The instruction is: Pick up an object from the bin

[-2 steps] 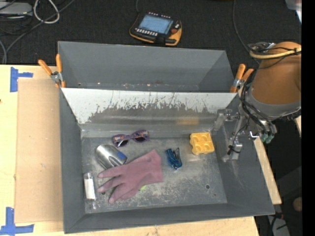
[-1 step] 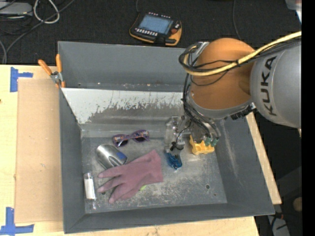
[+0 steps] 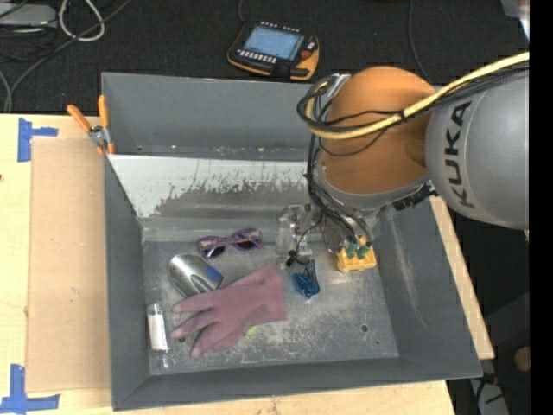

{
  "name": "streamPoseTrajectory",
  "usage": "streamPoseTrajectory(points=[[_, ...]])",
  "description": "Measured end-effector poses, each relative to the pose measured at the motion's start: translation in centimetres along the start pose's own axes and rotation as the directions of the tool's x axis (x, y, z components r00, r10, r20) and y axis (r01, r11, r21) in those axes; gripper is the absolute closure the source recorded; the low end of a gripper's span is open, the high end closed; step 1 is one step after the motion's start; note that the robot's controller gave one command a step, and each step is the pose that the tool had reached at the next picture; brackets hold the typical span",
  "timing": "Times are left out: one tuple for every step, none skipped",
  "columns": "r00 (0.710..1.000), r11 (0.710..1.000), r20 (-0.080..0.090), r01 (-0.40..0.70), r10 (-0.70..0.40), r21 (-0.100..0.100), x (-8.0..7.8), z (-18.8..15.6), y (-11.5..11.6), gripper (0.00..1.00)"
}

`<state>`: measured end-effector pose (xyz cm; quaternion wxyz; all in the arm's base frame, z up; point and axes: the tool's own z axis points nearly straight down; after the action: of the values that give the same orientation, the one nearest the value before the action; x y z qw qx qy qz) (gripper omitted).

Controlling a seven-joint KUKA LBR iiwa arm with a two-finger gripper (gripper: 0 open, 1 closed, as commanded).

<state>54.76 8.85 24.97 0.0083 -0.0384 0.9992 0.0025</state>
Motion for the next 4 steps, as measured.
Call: streamPoseTrajectory(points=[[0.989, 0.989, -0.002, 0.148, -0.148, -0.002, 1.9, 3.6, 6.8, 1.0], [0.999, 0.999, 0.002, 0.047, -0.047, -0.003, 0.3, 5.0, 14.2, 1.0], [0.996, 0.996, -0.009, -0.085, 0.085, 0.004, 2.7, 8.3, 4.6, 1.0], [0.994, 0.994, 0.005, -0.105, 0.105, -0.009, -0.4, 6.0, 7.3, 1.0]])
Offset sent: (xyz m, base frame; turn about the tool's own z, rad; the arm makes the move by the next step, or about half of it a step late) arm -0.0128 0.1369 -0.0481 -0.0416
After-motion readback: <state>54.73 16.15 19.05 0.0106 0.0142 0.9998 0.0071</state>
